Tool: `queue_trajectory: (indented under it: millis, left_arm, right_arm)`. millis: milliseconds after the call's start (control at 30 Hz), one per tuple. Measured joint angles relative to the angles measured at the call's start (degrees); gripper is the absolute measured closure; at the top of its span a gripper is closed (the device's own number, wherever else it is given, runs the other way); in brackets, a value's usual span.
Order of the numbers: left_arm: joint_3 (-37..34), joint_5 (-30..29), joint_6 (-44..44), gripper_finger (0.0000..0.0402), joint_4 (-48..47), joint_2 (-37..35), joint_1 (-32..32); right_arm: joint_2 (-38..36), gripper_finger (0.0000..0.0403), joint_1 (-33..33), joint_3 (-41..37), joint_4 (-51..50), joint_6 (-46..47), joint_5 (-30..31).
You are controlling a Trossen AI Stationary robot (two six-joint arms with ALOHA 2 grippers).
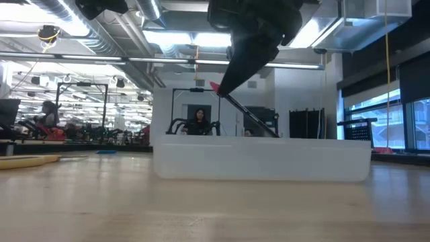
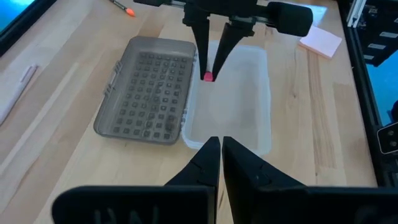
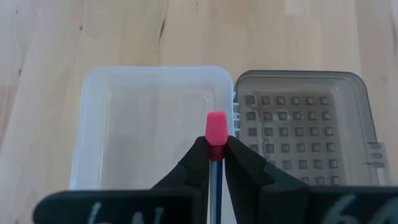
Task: Pack school essentials
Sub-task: Put the black and pink pencil into the transparent supply box
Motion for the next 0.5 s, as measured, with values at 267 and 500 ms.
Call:
queue_trajectory:
  millis: [267,500]
  left_arm:
    - [0.0,0.0,0.5,0.0388,0.0,0.0,0.0]
    - [0.0,-0.3,4.4,0.0388,0.4,3.2,1.0]
  right_arm:
    - [0.0,0.0355,-0.7,0.0,-2.0,0.3,-0.1]
    - [0.0,0.0353,-1.1,0.0,-2.0,0.1,0.0]
